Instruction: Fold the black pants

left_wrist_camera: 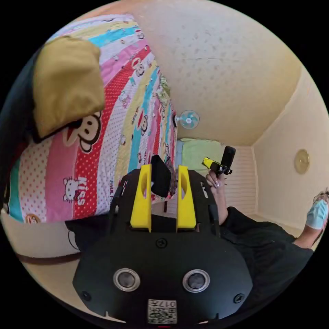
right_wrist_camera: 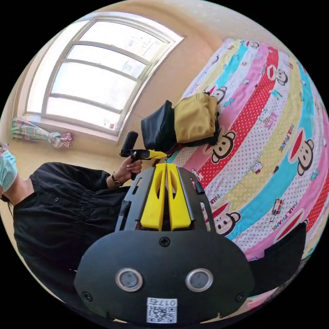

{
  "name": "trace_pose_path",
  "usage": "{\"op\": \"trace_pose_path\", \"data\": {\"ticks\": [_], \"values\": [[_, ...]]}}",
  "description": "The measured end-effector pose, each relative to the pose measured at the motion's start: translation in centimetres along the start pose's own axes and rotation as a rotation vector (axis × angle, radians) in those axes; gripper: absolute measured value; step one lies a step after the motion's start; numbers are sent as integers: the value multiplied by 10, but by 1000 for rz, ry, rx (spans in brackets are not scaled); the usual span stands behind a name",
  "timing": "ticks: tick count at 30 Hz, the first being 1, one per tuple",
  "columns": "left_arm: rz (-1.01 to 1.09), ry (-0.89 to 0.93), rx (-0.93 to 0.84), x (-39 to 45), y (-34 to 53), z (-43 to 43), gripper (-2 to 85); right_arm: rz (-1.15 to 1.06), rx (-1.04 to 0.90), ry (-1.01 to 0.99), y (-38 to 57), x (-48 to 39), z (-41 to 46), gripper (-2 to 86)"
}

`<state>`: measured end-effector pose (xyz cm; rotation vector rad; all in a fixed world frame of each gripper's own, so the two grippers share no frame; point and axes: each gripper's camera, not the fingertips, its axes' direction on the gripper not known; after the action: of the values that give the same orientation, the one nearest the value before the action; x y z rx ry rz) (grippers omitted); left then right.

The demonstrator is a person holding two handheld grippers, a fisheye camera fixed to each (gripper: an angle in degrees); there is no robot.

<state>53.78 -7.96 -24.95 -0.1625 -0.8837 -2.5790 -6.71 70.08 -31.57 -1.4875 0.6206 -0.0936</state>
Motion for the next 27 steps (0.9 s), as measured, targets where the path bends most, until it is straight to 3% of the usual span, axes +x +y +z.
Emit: {"op": "trace_pose_path", "data": {"ticks": [4, 6, 9, 12, 15, 18, 23, 25, 27], "values": [[298, 77, -95, 85, -18, 65, 110, -213, 246, 369, 28, -116, -100, 27], [377, 91, -148, 107, -14, 96, 109, -290, 444, 657, 78, -167, -143, 46], [418, 105, -208, 115, 5, 145, 106, -224, 819, 893, 167, -157, -170, 28], [348, 136, -243, 97, 28, 185, 105, 70, 862, 742, 240, -90, -209, 12], [299, 103, -240, 79, 48, 212, 104, -12, 1052, 545, 331, -64, -252, 6], [265, 21, -231, 64, 65, 239, 102, -46, 1198, 544, 406, -49, -303, 4], [211, -8, -278, 46, 87, 322, 101, 185, 1190, 667, 499, 17, -368, 6], [229, -43, -311, 49, 96, 356, 97, 361, 1168, 611, 539, 66, -380, 8], [253, -87, -356, 51, 106, 387, 91, 528, 1020, 450, 583, 140, -379, 14]]}}
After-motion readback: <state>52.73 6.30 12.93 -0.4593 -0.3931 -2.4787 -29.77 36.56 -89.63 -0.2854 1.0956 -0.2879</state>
